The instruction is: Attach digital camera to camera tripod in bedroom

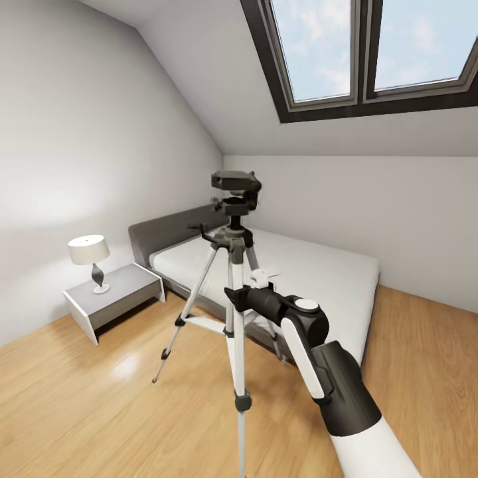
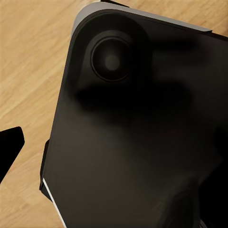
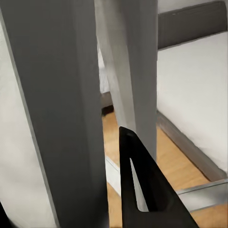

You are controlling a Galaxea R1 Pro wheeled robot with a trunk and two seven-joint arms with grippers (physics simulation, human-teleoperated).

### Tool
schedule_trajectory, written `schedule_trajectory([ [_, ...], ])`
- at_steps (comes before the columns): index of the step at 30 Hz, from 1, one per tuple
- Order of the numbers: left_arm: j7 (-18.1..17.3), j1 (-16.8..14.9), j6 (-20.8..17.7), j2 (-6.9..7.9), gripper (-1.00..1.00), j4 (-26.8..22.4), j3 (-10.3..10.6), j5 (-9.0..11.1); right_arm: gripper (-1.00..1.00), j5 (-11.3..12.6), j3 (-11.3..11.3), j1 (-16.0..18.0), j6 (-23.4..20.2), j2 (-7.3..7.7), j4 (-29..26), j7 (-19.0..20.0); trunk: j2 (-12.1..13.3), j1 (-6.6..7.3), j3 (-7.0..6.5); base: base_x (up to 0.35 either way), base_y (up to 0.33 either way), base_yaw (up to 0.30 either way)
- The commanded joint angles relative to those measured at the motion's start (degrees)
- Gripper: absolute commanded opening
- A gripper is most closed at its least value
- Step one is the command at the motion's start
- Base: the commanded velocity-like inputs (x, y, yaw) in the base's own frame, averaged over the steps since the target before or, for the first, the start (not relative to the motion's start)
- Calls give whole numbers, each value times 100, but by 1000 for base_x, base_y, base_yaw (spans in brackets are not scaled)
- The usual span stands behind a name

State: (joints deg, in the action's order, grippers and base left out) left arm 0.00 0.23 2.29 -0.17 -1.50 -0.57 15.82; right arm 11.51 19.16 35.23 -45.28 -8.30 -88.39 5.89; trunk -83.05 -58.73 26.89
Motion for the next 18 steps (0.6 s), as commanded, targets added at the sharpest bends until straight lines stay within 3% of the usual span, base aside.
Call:
schedule_trajectory([
  [1,0,3,9,-1,100,-9,-4,26,-100,-118,52,8,473,1,-48,4,-3,0,4,0,0,0],
  [7,0,3,9,-1,100,-9,-4,26,-100,-156,420,10,445,11,-125,-15,-3,0,4,0,0,0],
  [18,0,3,9,-1,100,-9,-4,26,-100,-162,469,10,203,10,-134,-17,-3,0,4,0,0,0],
])
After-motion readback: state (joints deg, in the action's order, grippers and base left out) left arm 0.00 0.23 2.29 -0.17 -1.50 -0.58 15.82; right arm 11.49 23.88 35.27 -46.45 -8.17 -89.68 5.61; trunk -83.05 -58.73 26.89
